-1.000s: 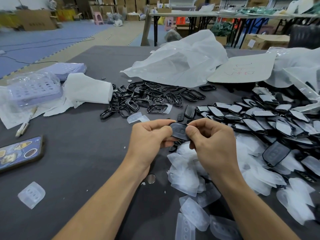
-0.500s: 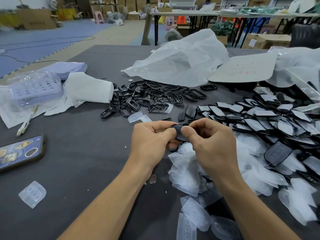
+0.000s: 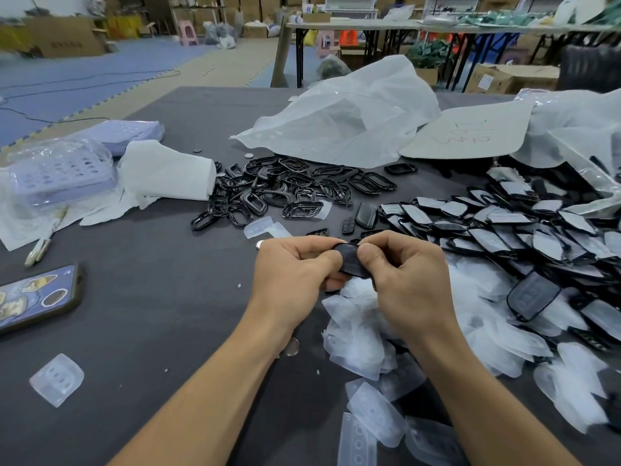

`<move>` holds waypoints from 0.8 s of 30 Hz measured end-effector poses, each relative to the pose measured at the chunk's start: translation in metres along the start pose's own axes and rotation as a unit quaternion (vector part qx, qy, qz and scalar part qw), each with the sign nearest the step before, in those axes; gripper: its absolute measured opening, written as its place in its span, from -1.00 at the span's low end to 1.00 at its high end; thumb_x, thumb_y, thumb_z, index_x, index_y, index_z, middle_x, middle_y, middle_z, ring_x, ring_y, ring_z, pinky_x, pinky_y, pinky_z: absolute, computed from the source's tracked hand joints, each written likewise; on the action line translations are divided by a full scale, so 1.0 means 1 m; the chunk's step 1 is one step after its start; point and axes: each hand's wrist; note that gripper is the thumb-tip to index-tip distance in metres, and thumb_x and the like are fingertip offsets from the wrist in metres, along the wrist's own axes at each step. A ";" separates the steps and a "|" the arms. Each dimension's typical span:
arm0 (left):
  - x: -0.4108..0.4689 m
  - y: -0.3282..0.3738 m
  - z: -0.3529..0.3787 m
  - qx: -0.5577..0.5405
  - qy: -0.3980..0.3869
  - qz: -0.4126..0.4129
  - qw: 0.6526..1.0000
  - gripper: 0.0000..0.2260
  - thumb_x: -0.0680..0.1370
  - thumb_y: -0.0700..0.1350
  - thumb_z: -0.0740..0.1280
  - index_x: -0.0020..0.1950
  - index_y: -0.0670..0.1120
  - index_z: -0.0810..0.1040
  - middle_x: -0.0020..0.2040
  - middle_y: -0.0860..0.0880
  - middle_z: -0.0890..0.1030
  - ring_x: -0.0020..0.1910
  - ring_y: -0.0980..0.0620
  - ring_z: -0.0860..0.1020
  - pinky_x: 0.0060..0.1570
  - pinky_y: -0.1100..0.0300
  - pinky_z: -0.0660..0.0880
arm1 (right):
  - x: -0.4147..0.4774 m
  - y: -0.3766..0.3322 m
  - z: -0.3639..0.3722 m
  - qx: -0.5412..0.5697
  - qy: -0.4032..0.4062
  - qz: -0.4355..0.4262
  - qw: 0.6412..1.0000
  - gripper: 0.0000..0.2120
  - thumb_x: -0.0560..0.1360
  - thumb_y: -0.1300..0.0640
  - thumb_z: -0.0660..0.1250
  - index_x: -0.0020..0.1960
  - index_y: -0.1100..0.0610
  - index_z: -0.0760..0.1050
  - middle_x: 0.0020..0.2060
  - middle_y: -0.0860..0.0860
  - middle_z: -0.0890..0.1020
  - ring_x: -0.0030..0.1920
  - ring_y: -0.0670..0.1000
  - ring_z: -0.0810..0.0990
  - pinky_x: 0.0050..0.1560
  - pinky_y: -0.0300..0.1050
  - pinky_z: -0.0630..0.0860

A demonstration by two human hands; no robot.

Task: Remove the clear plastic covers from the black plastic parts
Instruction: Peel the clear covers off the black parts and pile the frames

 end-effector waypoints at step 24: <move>0.007 -0.005 -0.003 0.049 0.091 0.029 0.994 -0.77 0.47 -0.19 0.56 -0.24 0.16 0.77 -0.32 0.01 0.73 -0.41 0.10 0.62 -0.37 0.27 0.55 | -0.005 -0.011 -0.003 0.102 -0.085 0.056 0.990 -0.74 0.48 0.36 0.45 0.03 0.03 0.67 -0.42 0.04 0.67 -0.43 -0.03 0.58 -0.36 -0.18 0.54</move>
Point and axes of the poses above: each hand's wrist, its own x-axis towards the middle knuckle, its own z-axis out of the palm, y = z × x
